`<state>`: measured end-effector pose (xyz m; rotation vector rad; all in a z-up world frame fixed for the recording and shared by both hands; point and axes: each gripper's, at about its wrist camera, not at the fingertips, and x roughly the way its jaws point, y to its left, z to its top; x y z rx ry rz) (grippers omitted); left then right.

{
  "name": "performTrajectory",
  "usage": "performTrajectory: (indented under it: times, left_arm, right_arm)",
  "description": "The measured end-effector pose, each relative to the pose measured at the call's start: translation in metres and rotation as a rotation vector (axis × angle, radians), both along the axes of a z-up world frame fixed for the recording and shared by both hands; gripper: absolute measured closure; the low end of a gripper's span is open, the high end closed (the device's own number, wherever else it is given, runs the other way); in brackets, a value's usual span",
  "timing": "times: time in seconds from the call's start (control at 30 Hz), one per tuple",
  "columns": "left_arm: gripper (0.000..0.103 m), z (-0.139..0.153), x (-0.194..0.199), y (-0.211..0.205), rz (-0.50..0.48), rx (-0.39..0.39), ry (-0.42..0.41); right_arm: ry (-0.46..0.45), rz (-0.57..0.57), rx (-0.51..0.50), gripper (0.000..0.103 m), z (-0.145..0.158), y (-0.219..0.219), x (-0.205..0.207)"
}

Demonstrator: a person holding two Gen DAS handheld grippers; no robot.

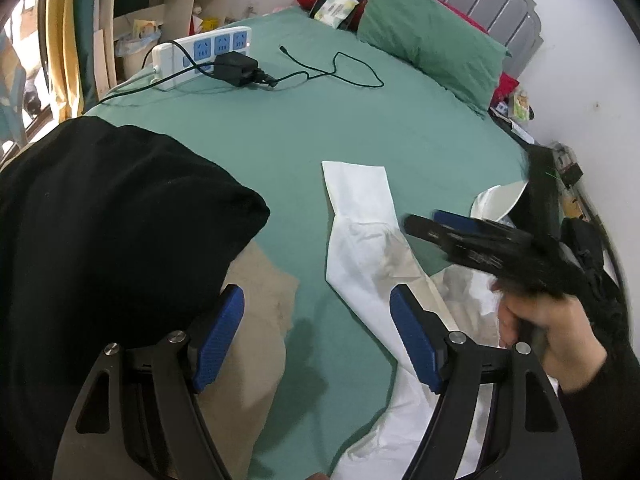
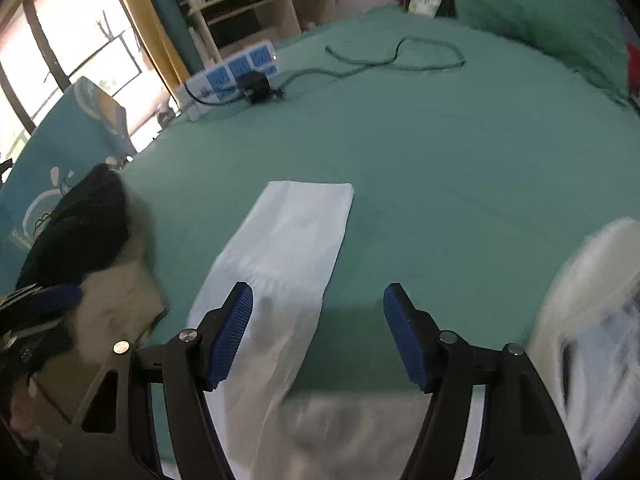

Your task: Fold large clothes

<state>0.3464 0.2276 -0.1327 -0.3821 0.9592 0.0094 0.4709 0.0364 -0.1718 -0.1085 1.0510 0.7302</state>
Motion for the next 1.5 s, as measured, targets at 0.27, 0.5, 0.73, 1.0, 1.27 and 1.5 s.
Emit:
performTrajectory:
  times: [0.27,0.5,0.73,1.0,1.27,1.5]
  left_arm:
    - [0.025,0.006,0.008,-0.014,-0.025,0.060,-0.003]
    - [0.025,0.006,0.009,-0.036,-0.060,0.034,0.007]
    - [0.025,-0.001,0.010,-0.057,-0.059,0.032,0.013]
    - [0.025,-0.029,0.021,-0.112,-0.142,0.039,0.078]
    - [0.025,-0.072,0.016,-0.153,-0.194,0.184,0.148]
    - [0.062,-0.073,0.008,-0.163,-0.241,0.282,0.060]
  right_arm:
    - [0.000,0.074,-0.044,0.101,-0.012,0.020,0.012]
    - [-0.210,0.014,-0.043,0.101,0.076,-0.041,-0.027]
    - [-0.413,-0.139,-0.110,0.101,0.167,-0.149,-0.080]
    - [-0.468,-0.359,-0.152,0.101,0.198,-0.277,-0.118]
    - [-0.258,-0.594,-0.047,0.101,0.110,-0.384,-0.153]
    - [0.020,-0.739,0.084,0.101,0.010,-0.440,-0.190]
